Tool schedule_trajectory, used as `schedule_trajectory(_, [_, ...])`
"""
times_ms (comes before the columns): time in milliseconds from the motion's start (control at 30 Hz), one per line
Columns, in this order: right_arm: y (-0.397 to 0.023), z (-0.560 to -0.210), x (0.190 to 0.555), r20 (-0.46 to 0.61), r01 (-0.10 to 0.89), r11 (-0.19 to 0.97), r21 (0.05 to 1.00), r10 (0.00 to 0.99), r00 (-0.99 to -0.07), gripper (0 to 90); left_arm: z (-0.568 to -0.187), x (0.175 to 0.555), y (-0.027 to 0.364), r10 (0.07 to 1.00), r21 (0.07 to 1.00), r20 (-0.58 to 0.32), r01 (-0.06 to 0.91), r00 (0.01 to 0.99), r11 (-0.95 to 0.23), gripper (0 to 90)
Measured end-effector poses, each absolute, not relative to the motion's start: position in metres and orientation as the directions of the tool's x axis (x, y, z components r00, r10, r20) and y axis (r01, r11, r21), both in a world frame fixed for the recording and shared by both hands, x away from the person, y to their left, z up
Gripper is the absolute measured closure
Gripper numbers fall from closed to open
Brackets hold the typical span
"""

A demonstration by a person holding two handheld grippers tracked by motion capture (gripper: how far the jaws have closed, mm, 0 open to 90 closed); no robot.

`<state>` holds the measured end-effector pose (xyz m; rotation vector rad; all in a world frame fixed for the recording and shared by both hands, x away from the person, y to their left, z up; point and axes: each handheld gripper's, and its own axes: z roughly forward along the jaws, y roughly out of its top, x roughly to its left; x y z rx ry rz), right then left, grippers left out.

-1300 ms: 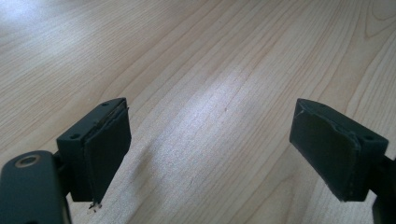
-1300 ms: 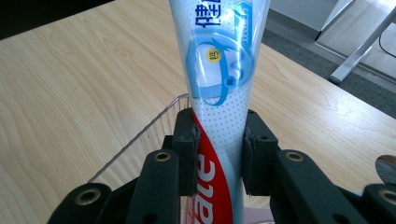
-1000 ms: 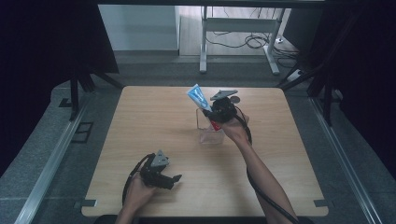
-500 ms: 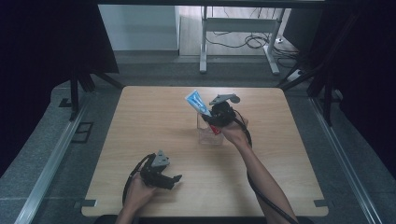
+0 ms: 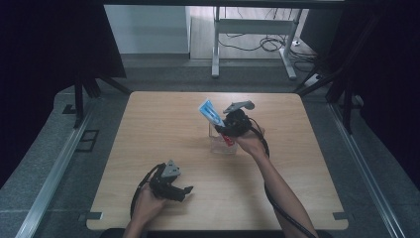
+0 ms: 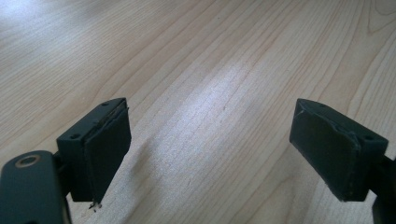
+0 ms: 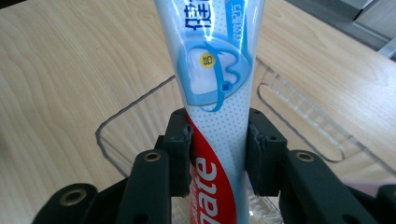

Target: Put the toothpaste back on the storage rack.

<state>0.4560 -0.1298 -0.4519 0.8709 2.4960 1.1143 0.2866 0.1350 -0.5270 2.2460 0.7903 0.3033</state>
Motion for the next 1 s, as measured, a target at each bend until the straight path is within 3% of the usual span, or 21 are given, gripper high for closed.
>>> schedule_trajectory(233, [-0.132,-0.453,0.454,0.012,0.424,0.542,0.725,0.606,-0.795,56.7,-0.527,0.287,0.134,0.618,0.702,-0.017,0.45,0.786,-0.553,12.8])
schedule_trajectory(733, [-0.131,-0.45,0.449,0.008,0.414,0.534,0.737,0.605,-0.796,52.8,-0.528,0.287,0.133,0.612,0.698,-0.016,0.447,0.791,-0.559,12.9])
schedule_trajectory(1000, [-0.127,-0.444,0.444,-0.012,0.398,0.545,0.738,0.6,-0.8,40.7,-0.528,0.286,0.133,0.609,0.697,-0.015,0.445,0.793,-0.562,12.9])
